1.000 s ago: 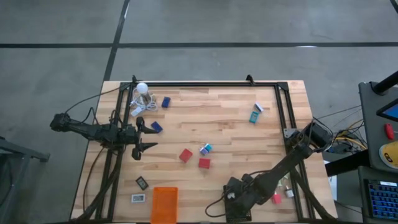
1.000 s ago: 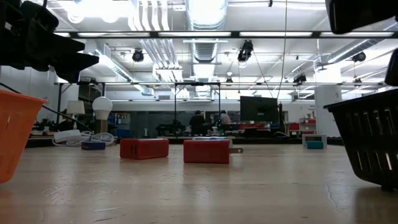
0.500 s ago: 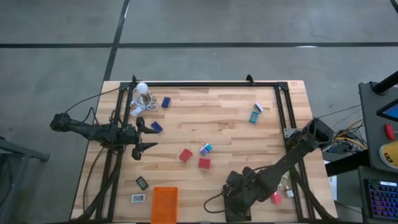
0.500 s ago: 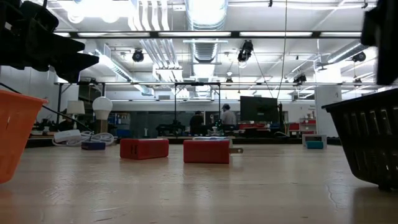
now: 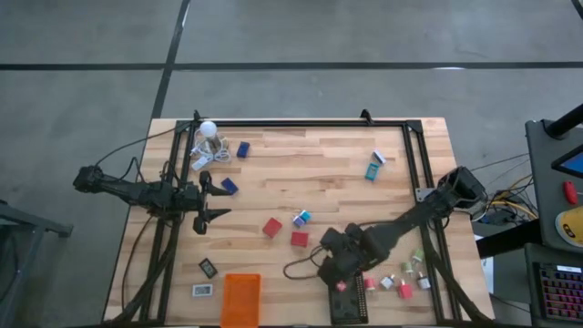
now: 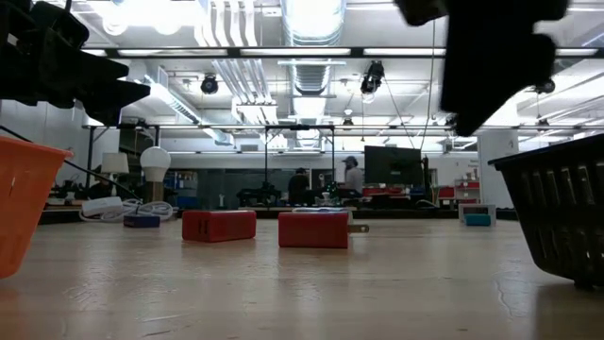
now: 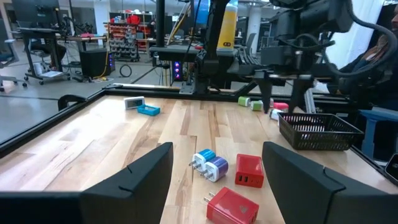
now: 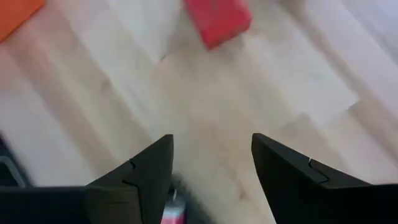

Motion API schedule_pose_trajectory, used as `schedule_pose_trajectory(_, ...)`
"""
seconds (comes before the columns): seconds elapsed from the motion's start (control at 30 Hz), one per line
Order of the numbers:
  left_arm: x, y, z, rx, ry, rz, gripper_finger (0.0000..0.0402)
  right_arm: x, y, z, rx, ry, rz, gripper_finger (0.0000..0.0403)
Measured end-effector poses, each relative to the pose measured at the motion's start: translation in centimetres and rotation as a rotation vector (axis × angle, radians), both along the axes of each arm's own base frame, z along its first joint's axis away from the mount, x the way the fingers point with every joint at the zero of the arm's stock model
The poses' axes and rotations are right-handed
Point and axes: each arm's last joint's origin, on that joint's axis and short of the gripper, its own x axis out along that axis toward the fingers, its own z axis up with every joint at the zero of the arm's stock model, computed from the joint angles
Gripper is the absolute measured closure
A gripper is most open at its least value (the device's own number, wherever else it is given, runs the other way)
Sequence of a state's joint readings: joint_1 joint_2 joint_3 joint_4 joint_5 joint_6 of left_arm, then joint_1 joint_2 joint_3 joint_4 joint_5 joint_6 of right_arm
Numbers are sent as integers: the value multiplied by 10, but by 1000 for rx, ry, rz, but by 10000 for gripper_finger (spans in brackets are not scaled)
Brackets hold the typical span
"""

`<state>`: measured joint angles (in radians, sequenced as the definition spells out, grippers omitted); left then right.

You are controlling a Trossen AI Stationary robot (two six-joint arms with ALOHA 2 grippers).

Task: Pick & Place Office items
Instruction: Put the light blue charger adapter into the black bin

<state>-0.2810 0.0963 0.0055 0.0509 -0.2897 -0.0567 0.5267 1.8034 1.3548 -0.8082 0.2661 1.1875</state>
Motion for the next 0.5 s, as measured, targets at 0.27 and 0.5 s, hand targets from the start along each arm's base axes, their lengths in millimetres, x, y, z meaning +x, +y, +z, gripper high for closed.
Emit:
schedule_pose_trajectory(0.27, 0, 0, 0, 0, 0, 0, 149, 19, -40, 0, -54, 11, 9, 190)
schedule_pose_trajectory(0.5, 0, 0, 0, 0, 0, 0, 149, 33, -75, 0, -80, 9, -19, 190)
